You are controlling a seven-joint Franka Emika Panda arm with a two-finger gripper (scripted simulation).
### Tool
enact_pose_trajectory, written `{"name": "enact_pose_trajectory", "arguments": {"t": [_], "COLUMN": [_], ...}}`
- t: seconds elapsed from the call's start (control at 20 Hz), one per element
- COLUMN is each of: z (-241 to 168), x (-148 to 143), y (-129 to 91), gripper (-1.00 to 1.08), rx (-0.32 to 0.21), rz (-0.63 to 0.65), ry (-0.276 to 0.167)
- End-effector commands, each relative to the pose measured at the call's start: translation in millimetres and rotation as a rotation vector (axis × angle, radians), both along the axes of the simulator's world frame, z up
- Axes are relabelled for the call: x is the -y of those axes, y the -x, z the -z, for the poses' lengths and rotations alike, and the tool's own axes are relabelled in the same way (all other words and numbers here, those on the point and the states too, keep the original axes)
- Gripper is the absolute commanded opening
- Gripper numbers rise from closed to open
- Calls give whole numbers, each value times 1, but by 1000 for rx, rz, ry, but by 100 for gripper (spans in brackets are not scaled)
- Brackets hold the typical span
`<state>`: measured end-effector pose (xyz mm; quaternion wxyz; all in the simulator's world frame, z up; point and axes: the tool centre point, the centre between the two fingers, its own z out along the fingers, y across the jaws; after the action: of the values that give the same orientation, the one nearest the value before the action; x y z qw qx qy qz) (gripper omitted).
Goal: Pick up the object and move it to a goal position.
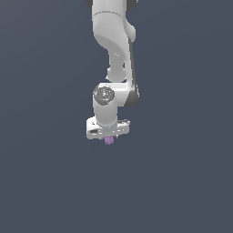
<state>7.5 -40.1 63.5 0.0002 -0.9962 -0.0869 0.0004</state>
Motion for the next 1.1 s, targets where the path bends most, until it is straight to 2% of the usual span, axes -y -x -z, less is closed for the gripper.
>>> {"name": "enact_pose_trajectory", "arguments": {"t": [0.0, 0.55, 1.05], "z": [-16, -102, -131], "x": [-1, -4, -5], "y": [-5, -34, -47], "gripper": [-100, -100, -100], "rx": [1, 1, 1], "rz": [0, 0, 1], "ry": [0, 0, 0]}}
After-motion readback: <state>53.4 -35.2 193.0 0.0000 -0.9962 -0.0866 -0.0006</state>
